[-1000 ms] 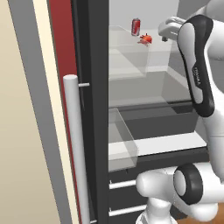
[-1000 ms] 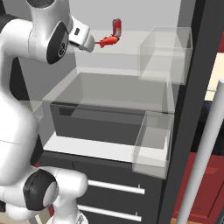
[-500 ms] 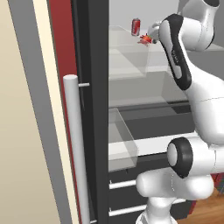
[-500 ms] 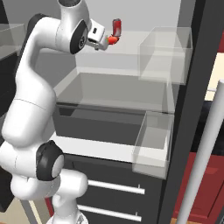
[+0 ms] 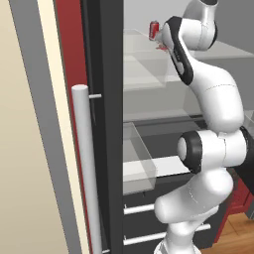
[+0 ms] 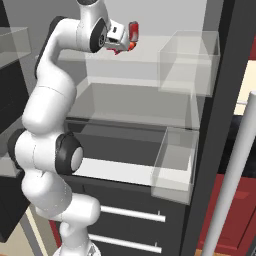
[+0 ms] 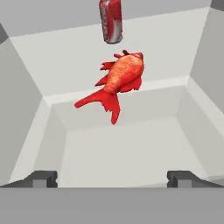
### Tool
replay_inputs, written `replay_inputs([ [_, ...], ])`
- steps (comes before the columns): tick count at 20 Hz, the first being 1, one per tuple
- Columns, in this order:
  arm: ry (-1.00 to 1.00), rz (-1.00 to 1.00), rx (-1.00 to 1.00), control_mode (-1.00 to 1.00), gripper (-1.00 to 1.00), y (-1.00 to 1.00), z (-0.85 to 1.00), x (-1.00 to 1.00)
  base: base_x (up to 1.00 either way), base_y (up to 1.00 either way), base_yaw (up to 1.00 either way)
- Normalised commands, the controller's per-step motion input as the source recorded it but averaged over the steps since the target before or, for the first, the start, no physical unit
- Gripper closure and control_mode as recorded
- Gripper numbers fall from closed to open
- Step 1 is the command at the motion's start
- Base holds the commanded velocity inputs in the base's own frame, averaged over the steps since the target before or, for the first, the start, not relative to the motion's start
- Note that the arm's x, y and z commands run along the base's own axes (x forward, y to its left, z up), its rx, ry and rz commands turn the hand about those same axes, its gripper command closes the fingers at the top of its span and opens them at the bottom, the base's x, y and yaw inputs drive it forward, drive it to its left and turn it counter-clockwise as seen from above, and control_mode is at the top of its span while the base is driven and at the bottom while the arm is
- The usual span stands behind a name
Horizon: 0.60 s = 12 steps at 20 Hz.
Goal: Take the fish out of the fridge, briefly rinse it in the sink, and place it on the tray next to the sink.
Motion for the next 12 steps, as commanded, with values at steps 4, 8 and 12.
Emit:
replay_inputs([
  [4,0.00,0.00,-0.07,-1.00,-1.00,0.00,-0.09,0.75,0.00,0.00,0.00],
  [8,0.00,0.00,-0.01,-1.00,-1.00,0.00,0.00,0.80,0.00,0.00,0.00],
  [12,0.00,0.00,0.00,-1.00,-1.00,0.00,-0.01,0.75,0.00,0.00,0.00],
])
